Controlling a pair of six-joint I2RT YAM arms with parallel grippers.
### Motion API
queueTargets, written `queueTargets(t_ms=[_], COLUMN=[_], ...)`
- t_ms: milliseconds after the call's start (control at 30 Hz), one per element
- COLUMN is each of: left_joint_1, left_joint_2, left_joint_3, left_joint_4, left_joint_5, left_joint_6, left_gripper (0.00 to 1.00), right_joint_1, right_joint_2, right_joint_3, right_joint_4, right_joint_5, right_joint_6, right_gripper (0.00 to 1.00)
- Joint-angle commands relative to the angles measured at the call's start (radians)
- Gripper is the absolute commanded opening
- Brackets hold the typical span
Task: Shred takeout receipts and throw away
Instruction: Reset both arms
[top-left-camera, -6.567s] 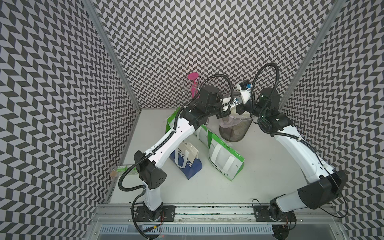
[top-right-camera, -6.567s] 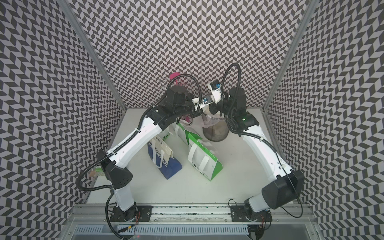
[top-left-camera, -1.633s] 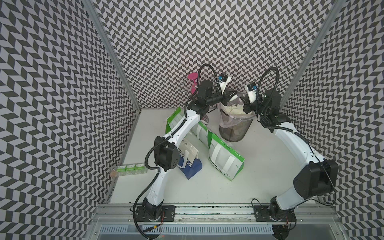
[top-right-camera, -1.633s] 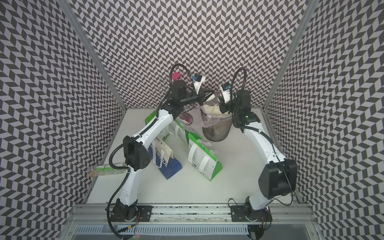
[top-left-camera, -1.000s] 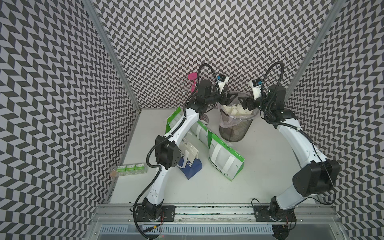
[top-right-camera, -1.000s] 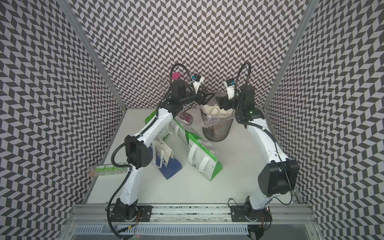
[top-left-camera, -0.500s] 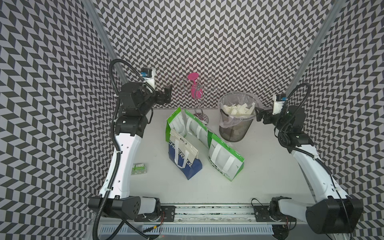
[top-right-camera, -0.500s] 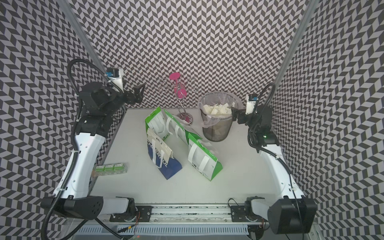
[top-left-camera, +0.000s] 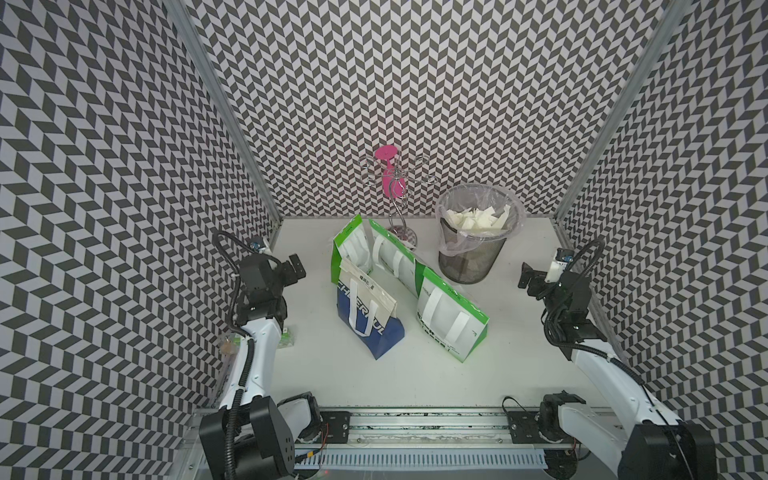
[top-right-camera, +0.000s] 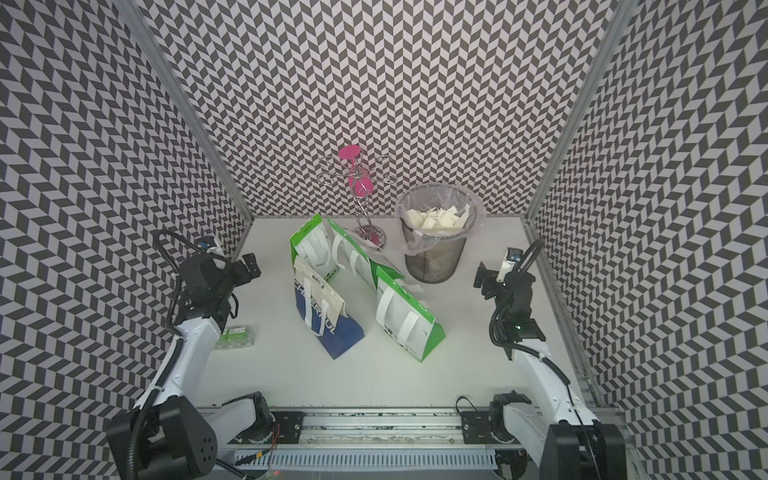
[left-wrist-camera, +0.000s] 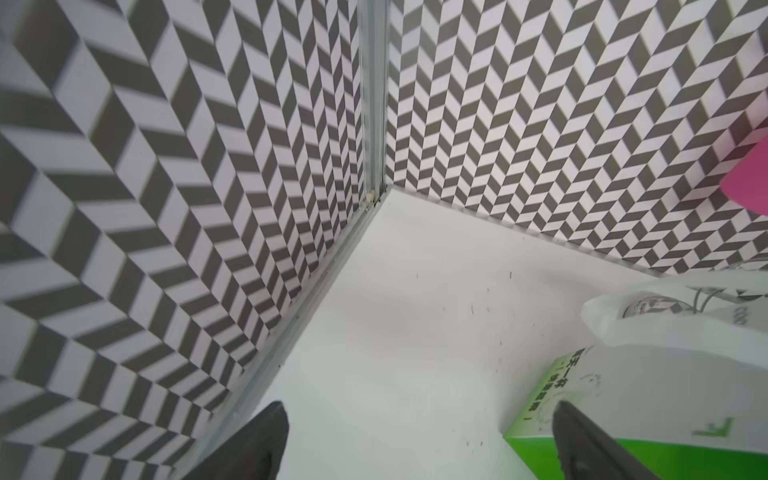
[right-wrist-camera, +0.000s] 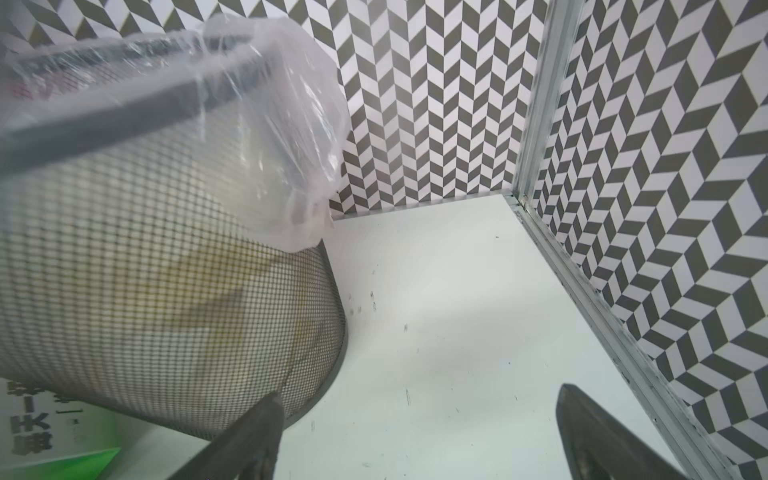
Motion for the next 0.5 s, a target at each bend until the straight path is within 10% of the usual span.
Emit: queueTargets(t_ms=[0, 467], left_joint_1=[-0.024, -0.180], left_joint_2=[0.022, 0.198], left_joint_3=[-0.106, -0.340], left_joint_4=[0.211, 0.746], left_joint_5=[-0.095, -0.239], left_joint_6=[-0.096, -0.057], left_gripper=[1.00, 1.00], right_joint_1=[-0.003, -0.003], right_joint_2=[0.026, 0.308], right_joint_3=[-0.028, -0.195], right_joint_4=[0.194, 0.676], right_joint_5=[0.024, -0.029], right_joint_6=[0.024, -0.014], right_gripper=[0.99, 0.99])
